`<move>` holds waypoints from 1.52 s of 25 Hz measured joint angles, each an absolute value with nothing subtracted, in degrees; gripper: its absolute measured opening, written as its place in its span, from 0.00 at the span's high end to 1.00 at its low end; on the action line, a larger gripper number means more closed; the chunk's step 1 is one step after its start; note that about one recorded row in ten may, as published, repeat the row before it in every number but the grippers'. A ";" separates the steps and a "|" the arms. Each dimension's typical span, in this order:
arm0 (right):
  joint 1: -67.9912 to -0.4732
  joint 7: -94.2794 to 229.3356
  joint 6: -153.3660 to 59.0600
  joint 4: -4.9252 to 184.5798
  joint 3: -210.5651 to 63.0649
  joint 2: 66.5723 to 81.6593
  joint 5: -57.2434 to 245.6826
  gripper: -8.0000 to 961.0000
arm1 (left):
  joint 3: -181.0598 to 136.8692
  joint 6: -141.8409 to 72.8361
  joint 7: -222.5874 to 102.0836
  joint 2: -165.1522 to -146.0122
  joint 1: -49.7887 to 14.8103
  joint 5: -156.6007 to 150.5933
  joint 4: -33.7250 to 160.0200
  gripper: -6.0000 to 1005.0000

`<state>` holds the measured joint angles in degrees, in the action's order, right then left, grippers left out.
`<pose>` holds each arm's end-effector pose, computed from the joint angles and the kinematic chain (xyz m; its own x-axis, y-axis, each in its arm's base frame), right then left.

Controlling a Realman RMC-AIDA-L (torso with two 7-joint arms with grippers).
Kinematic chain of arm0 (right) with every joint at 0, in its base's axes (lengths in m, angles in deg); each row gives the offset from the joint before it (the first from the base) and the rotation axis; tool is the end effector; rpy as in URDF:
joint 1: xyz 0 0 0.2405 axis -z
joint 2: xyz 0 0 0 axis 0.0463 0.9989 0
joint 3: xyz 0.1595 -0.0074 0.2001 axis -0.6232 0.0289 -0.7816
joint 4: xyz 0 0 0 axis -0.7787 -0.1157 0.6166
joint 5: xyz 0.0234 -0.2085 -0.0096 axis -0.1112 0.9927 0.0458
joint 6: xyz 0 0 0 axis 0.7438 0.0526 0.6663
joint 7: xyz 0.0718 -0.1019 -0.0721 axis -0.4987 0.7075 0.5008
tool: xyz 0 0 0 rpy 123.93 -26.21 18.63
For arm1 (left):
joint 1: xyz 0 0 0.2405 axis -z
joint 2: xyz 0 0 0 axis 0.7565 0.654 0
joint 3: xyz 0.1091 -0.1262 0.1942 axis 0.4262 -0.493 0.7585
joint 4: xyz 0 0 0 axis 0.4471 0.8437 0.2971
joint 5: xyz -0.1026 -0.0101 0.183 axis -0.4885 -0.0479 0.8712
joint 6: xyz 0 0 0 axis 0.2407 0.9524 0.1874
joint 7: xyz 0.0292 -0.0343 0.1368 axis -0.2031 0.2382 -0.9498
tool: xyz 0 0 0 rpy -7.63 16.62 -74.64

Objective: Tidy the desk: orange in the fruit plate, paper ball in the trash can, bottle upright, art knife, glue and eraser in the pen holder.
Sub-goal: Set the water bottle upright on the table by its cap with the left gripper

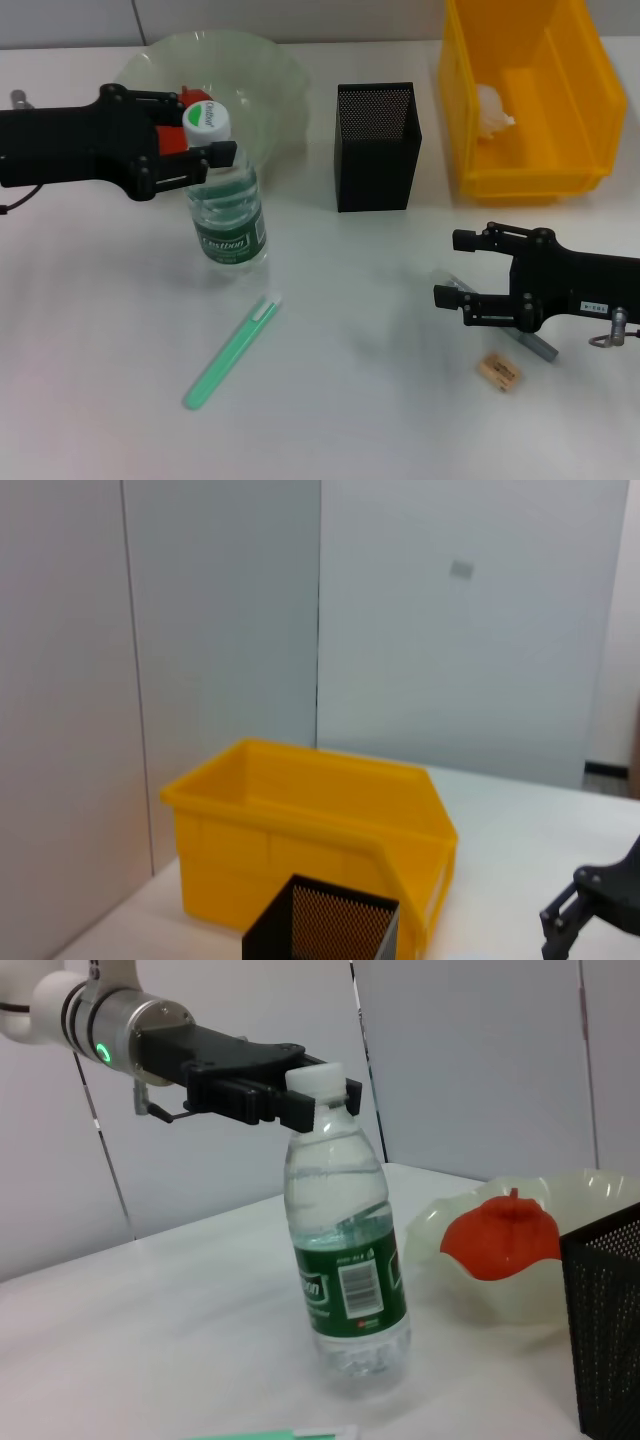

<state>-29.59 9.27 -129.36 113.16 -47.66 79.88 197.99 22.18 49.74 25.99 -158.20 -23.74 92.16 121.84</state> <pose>0.2958 0.2897 -0.0223 0.8116 -0.2621 -0.5221 -0.3984 -0.9019 -0.1666 -0.2252 0.3383 0.0567 0.8824 0.1458 0.4473 0.2880 -0.9192 -0.2687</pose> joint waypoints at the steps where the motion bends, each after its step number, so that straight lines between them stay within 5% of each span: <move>1: -29.60 9.28 -129.40 113.15 -47.64 79.89 197.99 0.15 | 22.05 49.83 25.57 -158.13 -24.30 91.42 121.84 0.55; 26: -29.82 9.59 -129.47 113.06 -47.53 80.32 198.03 0.15 | 1.29 49.44 13.98 -157.47 -26.71 89.58 107.64 0.55; 38: -29.90 9.61 -129.45 113.06 -47.53 80.32 198.08 0.15 | 0.71 42.67 8.30 -158.76 -26.63 89.50 104.41 0.55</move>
<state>-29.90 9.61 -129.45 113.06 -47.53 80.32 198.08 0.71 42.67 8.30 -158.76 -26.63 89.50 104.41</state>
